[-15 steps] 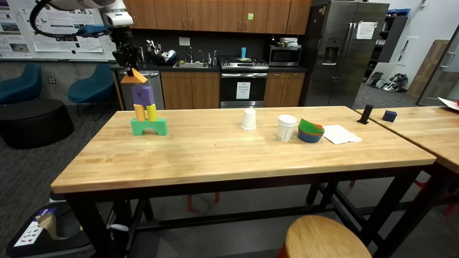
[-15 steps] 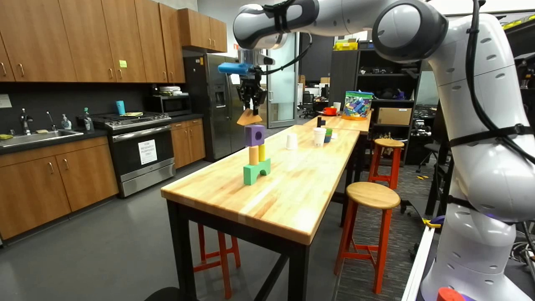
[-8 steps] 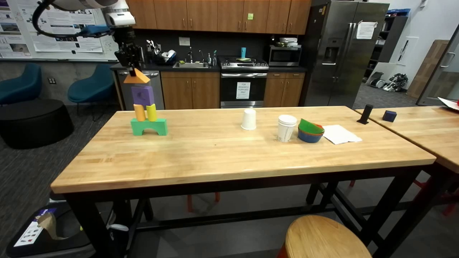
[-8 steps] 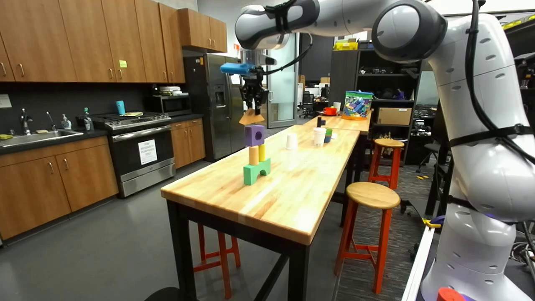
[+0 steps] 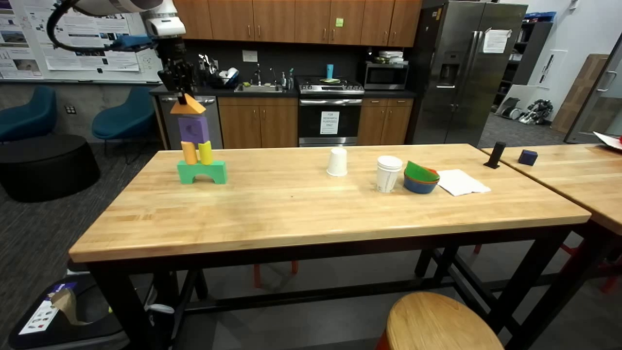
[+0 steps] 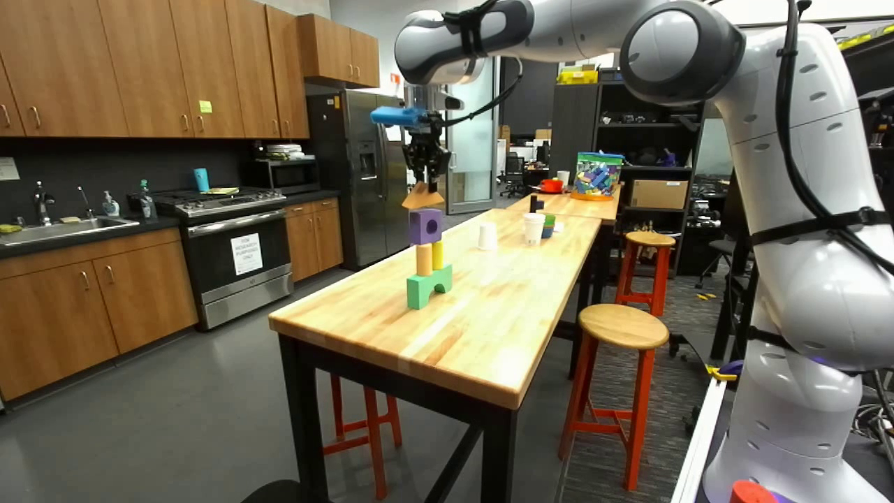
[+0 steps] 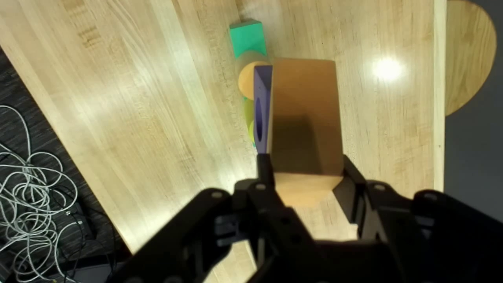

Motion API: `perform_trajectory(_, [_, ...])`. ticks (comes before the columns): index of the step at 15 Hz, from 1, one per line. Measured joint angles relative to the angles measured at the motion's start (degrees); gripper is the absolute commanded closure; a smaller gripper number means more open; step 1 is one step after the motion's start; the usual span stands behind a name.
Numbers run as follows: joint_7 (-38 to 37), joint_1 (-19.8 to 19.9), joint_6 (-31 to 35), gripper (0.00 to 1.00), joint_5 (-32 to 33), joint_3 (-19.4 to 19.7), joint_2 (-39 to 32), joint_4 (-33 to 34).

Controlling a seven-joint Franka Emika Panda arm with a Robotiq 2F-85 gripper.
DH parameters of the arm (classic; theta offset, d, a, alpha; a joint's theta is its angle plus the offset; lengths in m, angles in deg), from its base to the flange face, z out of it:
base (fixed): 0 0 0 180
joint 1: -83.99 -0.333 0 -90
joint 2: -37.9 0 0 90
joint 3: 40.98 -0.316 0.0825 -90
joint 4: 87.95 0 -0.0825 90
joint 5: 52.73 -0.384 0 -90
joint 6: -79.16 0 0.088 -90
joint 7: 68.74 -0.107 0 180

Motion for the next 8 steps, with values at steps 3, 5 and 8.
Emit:
perform_trajectory(3, [-0.1, 0.2, 0.0, 0.84, 0.0, 0.1, -0.3, 0.0])
perform_trajectory(5, [-0.1, 0.3, 0.0, 0.84, 0.0, 0.1, -0.5, 0.0])
perform_trajectory(8, [-0.1, 0.6, 0.0, 0.84, 0.0, 0.1, -0.5, 0.0])
